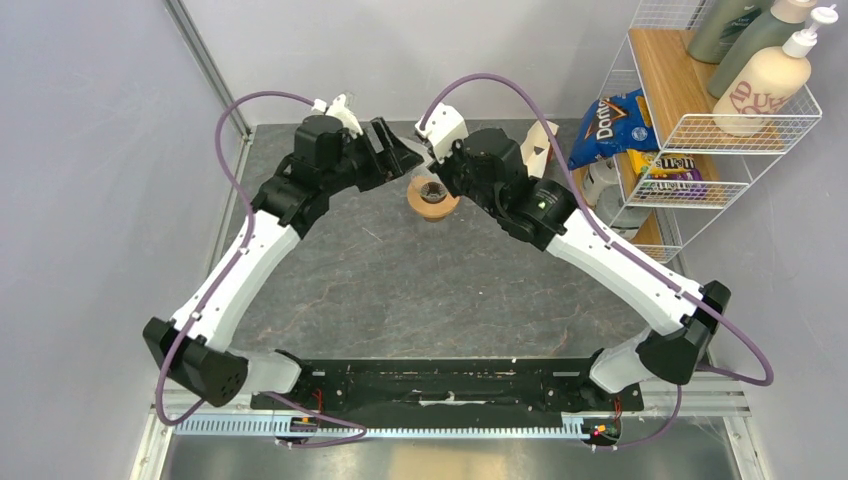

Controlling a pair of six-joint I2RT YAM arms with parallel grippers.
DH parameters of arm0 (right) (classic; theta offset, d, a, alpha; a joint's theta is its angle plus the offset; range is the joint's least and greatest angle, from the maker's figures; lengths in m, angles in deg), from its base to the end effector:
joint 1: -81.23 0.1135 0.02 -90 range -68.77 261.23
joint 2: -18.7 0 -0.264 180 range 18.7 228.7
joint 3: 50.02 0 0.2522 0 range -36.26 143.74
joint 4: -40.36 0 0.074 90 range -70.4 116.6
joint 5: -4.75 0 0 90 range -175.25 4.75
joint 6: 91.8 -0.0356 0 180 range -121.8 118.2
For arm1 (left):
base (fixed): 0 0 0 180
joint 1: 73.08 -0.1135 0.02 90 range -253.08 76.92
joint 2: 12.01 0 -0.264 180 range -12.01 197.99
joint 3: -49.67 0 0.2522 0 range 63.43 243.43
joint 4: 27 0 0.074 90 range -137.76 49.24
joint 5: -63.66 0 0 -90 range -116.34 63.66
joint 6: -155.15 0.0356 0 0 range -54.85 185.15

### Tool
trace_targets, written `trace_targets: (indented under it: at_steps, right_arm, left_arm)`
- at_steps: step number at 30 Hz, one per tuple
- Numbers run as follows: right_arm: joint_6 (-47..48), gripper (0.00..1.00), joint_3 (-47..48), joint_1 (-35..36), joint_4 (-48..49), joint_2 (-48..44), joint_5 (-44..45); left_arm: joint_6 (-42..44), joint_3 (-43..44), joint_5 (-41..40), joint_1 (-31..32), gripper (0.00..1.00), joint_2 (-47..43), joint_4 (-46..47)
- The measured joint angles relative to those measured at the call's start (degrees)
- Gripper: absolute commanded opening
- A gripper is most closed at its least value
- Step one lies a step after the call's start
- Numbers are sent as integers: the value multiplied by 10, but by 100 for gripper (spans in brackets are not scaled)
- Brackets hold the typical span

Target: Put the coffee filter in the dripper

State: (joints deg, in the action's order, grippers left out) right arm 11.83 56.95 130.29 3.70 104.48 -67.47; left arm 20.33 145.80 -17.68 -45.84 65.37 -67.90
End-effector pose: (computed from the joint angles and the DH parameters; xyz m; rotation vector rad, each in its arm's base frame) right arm 0.2308 0.2495 0.4392 -0.7607 1.6646 0.1499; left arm 0.2663 -0.1431 0.4110 -0.2132 2.0721 -0.9504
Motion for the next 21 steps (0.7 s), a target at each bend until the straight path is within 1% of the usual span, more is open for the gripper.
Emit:
trace_targets:
  at_steps: [3,7,10,13,18,21]
  right_arm:
    - [25,0,-21,0,-2,-20,-28]
    - [54,0,-30,0,-3,-36,-51]
    - [66,0,-31,0,-3,-43,-66]
    - [73,0,-31,0,-3,-44,-73]
    - [74,0,-31,0,-3,-44,-81]
    - [74,0,-31,0,-3,-44,-87]
  left_arm:
    - [78,5,17,-11,88,-23,-7]
    - [170,48,37,-18,88,-19,-41]
    - [225,79,60,-17,87,-3,-60]
    - [259,88,78,-17,86,8,-73]
    - [288,85,84,-17,76,9,-75]
    - [297,85,82,-17,65,9,-75]
